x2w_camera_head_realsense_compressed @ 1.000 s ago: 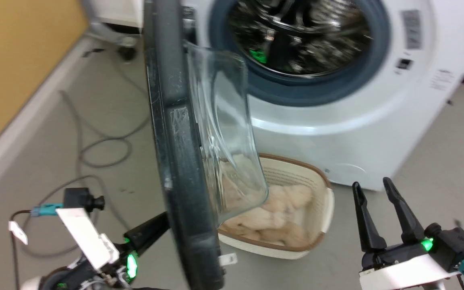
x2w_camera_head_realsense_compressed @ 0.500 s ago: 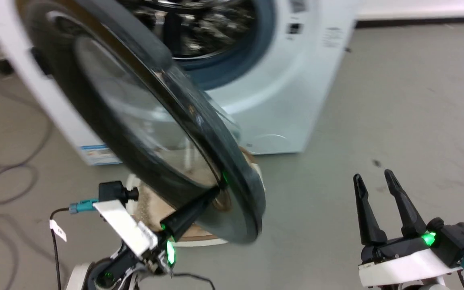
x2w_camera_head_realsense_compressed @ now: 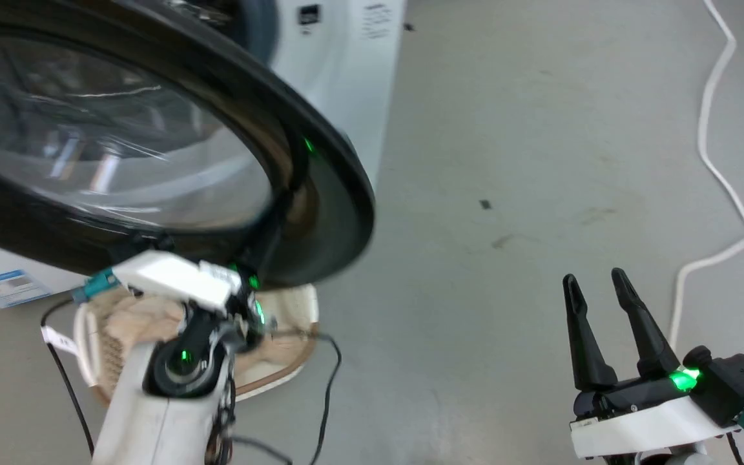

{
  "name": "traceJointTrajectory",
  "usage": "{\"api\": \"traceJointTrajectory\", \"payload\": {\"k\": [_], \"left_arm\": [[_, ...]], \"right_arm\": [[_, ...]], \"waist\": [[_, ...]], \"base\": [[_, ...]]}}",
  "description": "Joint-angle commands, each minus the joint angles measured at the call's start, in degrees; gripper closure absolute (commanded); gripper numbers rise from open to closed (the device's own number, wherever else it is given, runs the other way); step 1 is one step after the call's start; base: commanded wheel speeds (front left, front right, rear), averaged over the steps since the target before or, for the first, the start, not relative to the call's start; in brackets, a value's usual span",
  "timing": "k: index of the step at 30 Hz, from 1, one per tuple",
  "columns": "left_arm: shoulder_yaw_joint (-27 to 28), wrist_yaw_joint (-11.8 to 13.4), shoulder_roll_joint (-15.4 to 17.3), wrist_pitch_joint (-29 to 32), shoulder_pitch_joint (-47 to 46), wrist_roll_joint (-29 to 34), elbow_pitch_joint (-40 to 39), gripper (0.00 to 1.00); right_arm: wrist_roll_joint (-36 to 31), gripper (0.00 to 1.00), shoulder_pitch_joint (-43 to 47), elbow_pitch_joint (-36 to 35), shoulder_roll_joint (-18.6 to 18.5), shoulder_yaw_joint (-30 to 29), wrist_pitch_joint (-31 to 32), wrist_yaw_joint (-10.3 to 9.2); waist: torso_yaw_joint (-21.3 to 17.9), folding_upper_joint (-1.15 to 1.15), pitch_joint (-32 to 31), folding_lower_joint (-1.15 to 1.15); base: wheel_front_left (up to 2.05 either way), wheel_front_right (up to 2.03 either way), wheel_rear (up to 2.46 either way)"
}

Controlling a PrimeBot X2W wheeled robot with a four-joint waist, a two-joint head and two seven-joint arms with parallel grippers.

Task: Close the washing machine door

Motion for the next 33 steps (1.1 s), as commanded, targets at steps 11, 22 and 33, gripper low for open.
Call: {"api": "traceJointTrajectory", "payload": {"k": [11, 22, 33], "left_arm": [[0.16, -0.9, 0.12, -4.93, -9.9, 1.48, 9.98, 1.0], [-9.04, -1.11, 3.48, -1.33, 0.37, 8.01, 3.31, 1.0], [-24.09, -1.12, 19.18, -7.56, 12.0, 31.42, -3.56, 1.0]], "right_arm": [[1.25, 0.0, -0.82, -0.15, 0.25, 0.15, -0.25, 0.05], [-0.22, 0.0, 0.04, -0.23, 0.25, -1.43, -0.25, 0.05], [-2.18, 0.0, 2.31, 0.11, 0.26, -2.56, -0.25, 0.05]], "waist": [[-3.33, 0.0, 0.88, 0.0], [2.67, 0.0, -3.2, 0.0], [11.87, 0.0, -9.15, 0.0]], "base": [[0.0, 0.0, 0.0], [0.0, 0.0, 0.0], [0.0, 0.0, 0.0]]}}
